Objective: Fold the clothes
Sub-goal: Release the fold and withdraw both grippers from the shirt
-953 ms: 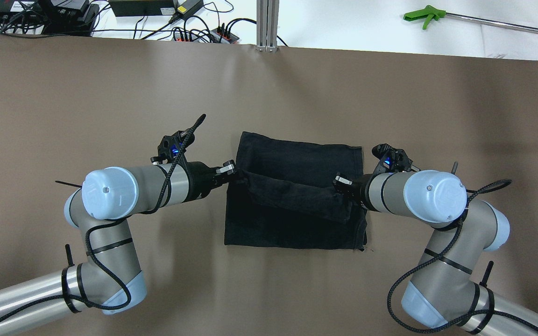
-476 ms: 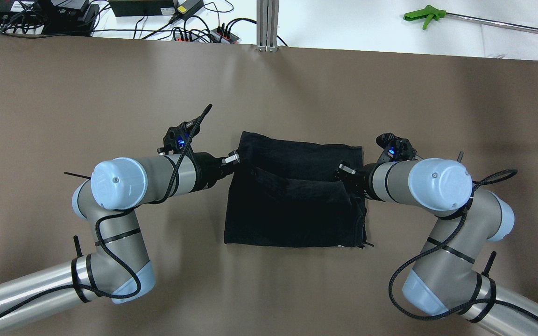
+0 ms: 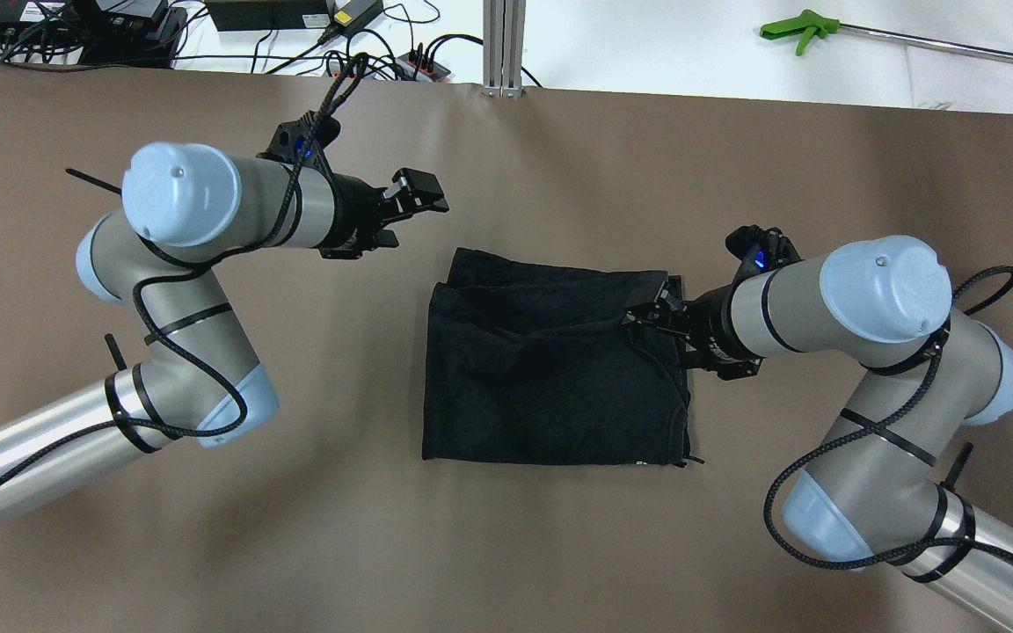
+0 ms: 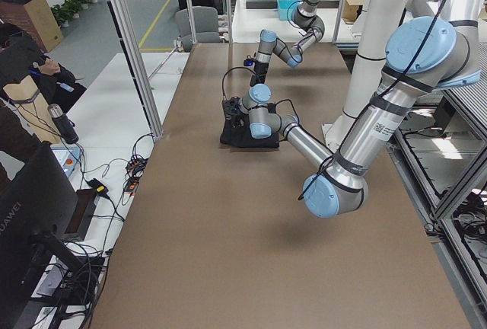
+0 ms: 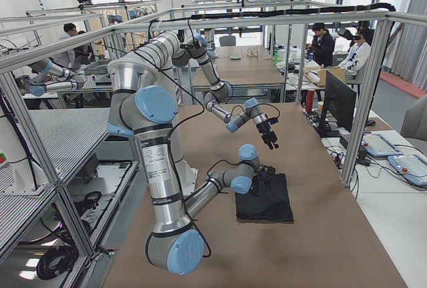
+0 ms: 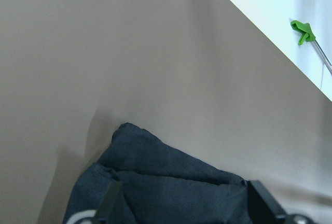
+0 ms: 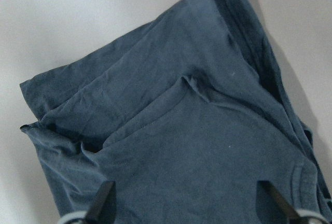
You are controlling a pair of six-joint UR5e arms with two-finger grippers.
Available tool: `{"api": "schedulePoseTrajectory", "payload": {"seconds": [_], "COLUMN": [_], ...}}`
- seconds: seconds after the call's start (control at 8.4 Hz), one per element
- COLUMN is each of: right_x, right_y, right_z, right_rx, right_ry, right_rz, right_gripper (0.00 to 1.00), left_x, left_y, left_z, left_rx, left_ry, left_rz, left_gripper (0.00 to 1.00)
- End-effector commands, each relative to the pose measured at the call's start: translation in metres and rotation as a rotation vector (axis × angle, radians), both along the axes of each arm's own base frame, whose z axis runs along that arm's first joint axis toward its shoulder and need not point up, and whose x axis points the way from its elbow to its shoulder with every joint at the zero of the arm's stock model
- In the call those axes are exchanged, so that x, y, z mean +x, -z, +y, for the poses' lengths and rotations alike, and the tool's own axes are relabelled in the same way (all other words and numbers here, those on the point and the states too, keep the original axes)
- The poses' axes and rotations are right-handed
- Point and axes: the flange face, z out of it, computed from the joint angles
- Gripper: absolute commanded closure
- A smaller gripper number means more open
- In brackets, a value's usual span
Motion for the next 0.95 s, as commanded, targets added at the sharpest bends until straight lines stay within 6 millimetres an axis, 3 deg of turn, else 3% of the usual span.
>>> {"api": "schedulePoseTrajectory", "payload": {"seconds": [0.0, 0.12, 0.24, 0.36, 0.48, 0.6, 0.71, 0.83], "right_x": [-0.03, -0.058, -0.058, -0.051, -0.022, 0.023, 0.074, 0.115], "right_y": [0.039, 0.041, 0.042, 0.035, 0.027, 0.017, 0.005, -0.02], "right_z": [0.043, 0.057, 0.058, 0.051, 0.023, -0.01, -0.038, -0.058], "right_rx": [-0.024, 0.0, 0.032, 0.075, 0.138, 0.168, 0.218, 0.265], "right_ry": [0.047, 0.034, 0.062, 0.094, 0.115, 0.166, 0.231, 0.295], "right_rz": [0.077, 0.139, 0.175, 0.238, 0.313, 0.38, 0.461, 0.569], "right_gripper": [0.05, 0.05, 0.05, 0.05, 0.05, 0.05, 0.05, 0.05], "left_x": [-0.026, -0.026, -0.031, -0.05, -0.081, -0.125, -0.185, -0.241], "left_y": [-0.002, -0.002, -0.002, -0.019, -0.051, -0.093, -0.125, -0.149], "left_z": [-0.016, -0.016, -0.019, -0.031, -0.047, -0.066, -0.087, -0.101], "left_rx": [-0.001, -0.001, 0.017, 0.042, 0.076, 0.132, 0.19, 0.249], "left_ry": [-0.028, -0.028, -0.015, 0.001, 0.024, 0.016, -0.009, -0.021], "left_rz": [-0.012, -0.012, -0.023, -0.065, -0.14, -0.252, -0.403, -0.529], "left_gripper": [0.06, 0.06, 0.06, 0.06, 0.06, 0.06, 0.06, 0.06]}}
